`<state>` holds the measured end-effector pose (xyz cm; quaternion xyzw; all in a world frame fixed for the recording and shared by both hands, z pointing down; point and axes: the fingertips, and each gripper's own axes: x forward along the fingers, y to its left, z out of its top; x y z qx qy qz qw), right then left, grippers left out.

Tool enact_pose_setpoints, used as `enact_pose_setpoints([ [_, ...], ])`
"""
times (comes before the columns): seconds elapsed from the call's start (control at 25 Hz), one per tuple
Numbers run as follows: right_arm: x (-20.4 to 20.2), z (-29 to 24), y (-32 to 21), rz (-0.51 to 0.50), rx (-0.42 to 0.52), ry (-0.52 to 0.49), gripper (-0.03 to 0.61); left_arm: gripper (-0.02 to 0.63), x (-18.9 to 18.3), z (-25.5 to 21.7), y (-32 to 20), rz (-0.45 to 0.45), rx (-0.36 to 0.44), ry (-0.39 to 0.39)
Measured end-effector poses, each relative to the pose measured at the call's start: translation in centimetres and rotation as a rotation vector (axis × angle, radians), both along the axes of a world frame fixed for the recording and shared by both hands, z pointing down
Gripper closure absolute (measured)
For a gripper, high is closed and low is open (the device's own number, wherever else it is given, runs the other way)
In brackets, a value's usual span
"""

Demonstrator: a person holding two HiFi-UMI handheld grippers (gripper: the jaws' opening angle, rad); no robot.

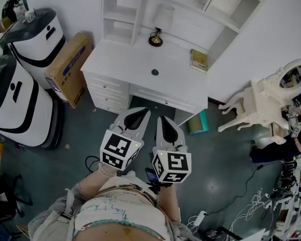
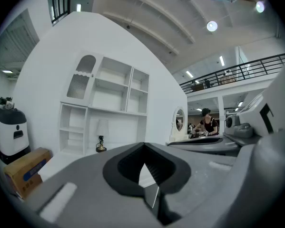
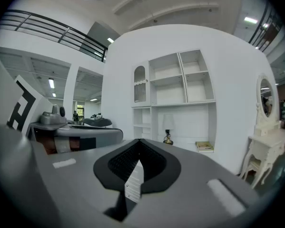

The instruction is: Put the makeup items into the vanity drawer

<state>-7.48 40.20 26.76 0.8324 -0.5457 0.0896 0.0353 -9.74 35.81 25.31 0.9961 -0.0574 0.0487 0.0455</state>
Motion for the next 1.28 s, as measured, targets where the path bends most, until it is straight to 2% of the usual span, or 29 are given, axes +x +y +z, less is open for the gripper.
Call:
enact_pose_setpoints([
  [0.28,1.2,0.1,1.7,0.001,0.026,-0.007,0.551,0.614,0.9,0.3,1.9,-0.005,0.000,-0.009],
  [0.8,1.2,0.4,2.5,-0.067,0.035,-0.017,0.551,0.612,0.9,1.3,2.9,-0.029,-0.022,-0.025],
  [1.28,3.2,1.0,-0.8,-0.056,0.035,-0.052,0.551,0.614,4.2,1.8,-0.2,0.026,-0.051,-0.014],
])
